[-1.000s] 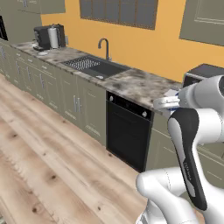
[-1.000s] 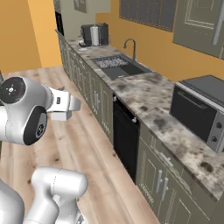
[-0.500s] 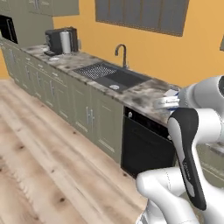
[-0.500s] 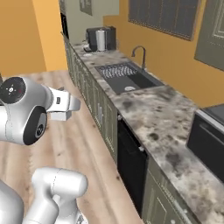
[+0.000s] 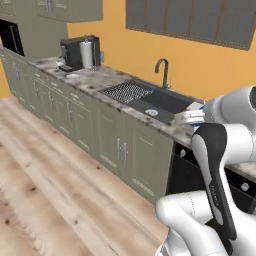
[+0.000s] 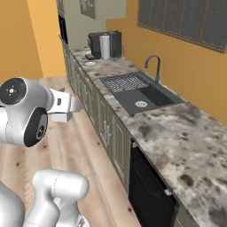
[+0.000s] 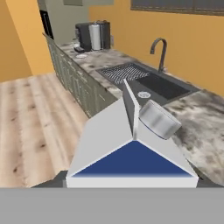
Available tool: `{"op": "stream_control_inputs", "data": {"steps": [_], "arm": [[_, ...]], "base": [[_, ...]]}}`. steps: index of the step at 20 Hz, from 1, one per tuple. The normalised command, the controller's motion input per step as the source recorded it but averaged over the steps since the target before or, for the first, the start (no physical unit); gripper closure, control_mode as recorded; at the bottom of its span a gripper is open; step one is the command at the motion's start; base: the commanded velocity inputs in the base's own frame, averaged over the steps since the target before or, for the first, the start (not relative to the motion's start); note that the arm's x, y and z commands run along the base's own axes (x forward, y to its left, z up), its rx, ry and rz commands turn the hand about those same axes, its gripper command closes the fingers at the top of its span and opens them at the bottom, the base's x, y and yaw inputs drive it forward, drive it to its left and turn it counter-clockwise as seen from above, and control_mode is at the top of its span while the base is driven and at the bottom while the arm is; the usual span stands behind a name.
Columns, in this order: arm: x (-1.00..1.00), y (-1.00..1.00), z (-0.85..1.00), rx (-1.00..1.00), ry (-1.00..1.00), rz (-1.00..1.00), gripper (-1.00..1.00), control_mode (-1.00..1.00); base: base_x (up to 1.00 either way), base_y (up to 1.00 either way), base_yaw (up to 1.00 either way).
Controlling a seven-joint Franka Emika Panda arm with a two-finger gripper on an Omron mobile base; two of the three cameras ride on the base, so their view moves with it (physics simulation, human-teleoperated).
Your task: Take a sugar cube from the saucer and place it inside the coffee. Then, grab milk from the fridge and place it next to the coffee on the counter to sweeten the coffee.
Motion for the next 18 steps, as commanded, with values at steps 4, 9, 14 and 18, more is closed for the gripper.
{"op": "stream_control_inputs", "data": {"steps": [4, 9, 14, 18], "arm": [[0.00, 0.00, 0.00, 0.00, 0.00, 0.00, 1.00, 1.00], [0.00, 0.00, 0.00, 0.00, 0.00, 0.00, 1.00, 1.00], [0.00, 0.00, 0.00, 0.00, 0.00, 0.00, 1.00, 1.00], [0.00, 0.00, 0.00, 0.00, 0.00, 0.00, 1.00, 1.00]], "base": [[1.00, 1.00, -0.14], [1.00, 1.00, -0.15], [1.00, 1.00, -0.17], [1.00, 1.00, -0.19]]}}
